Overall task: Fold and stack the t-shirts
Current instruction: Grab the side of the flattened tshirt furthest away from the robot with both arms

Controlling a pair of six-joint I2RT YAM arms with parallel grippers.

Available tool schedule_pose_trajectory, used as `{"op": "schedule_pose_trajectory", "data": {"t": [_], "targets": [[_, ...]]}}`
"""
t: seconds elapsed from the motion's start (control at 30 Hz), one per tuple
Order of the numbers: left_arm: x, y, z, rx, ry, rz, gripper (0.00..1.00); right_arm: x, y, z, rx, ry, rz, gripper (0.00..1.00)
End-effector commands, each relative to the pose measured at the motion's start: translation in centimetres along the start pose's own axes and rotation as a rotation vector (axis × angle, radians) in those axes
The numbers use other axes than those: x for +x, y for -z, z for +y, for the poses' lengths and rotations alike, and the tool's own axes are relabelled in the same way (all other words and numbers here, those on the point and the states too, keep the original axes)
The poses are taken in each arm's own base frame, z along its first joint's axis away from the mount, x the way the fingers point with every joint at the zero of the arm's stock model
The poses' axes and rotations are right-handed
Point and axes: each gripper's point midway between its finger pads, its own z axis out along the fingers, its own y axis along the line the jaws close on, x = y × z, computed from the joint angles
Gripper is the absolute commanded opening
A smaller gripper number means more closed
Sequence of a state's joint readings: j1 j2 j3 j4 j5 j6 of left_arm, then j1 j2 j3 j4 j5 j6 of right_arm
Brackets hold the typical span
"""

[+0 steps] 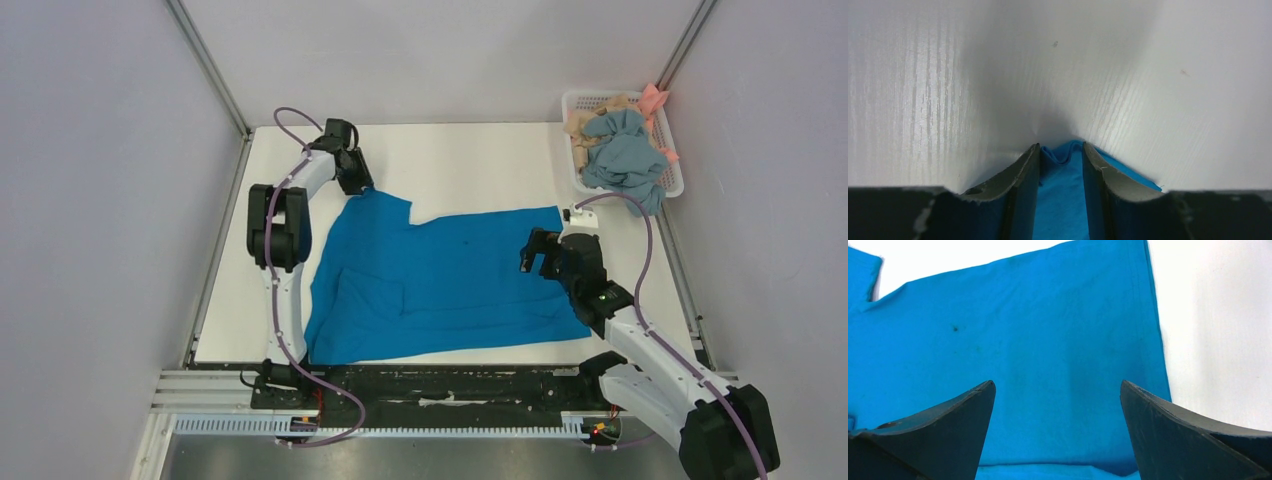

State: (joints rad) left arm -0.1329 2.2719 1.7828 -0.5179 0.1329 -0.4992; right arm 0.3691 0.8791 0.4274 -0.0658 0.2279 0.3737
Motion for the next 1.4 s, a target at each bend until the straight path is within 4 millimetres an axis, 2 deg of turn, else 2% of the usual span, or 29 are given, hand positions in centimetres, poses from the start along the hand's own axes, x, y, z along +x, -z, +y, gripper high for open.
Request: {"op": "schedule_pose_trajectory", "data": {"t": [0.0,0.1,0.17,0.23,0.27,0.43,0.6,0.8,0.9,0.97,1.03,1.13,1.23,1.37], "targets": [[3.1,-0.9,4.1,-0.232,-0.104,0.109,0.42,-0.5,-0.4,-0.5,0.038,-0.002,-0.012,0.98],[3.2,-1.1,4.1,-0.247,-0.127,0.115,0.32,-0.2,-0.6,-0.6,0.042,0.001,0.001,0.98],[3.3,-1.2,3.8,-0.231,-0.133,0.122,0.21,0.0,-0.6,-0.6,0.045,0.002,0.007,0.98],[3.3,-1.2,3.6,-0.216,-0.139,0.128,0.04,-0.1,-0.7,-0.8,0.056,0.001,0.006,0.98],[3.4,-1.2,3.5,-0.208,-0.142,0.132,0.02,-0.2,-0.8,-0.9,0.065,0.002,0.004,0.98],[3.5,-0.8,2.2,-0.134,-0.151,0.130,0.02,-1.6,-1.3,-1.9,0.156,0.023,0.009,0.98],[2.1,1.4,0.3,-0.054,-0.139,0.044,0.02,-3.8,-3.4,-2.9,0.334,0.049,0.096,0.98],[1.4,4.3,-0.8,-0.002,-0.141,-0.040,0.02,-8.3,-7.9,-4.6,0.647,0.104,0.100,0.98],[1.5,5.2,-1.3,0.034,-0.152,-0.062,0.02,-10.2,-11.1,-4.5,0.729,0.149,0.086,0.98],[1.8,5.3,-1.5,0.050,-0.154,-0.059,0.02,-10.7,-12.9,-4.7,0.766,0.174,0.097,0.98],[1.9,5.5,-1.4,0.051,-0.158,-0.058,0.02,-10.4,-14.7,-4.9,0.783,0.192,0.131,0.98],[2.0,5.6,-1.5,0.056,-0.158,-0.053,0.02,-9.9,-16.4,-5.3,0.784,0.192,0.158,0.98],[2.2,5.8,-1.8,0.063,-0.158,-0.054,0.02,-8.7,-17.4,-5.8,0.795,0.198,0.178,0.99],[2.4,6.2,-1.9,0.067,-0.160,-0.056,0.02,-6.2,-18.2,-7.0,0.800,0.208,0.247,0.99]]}}
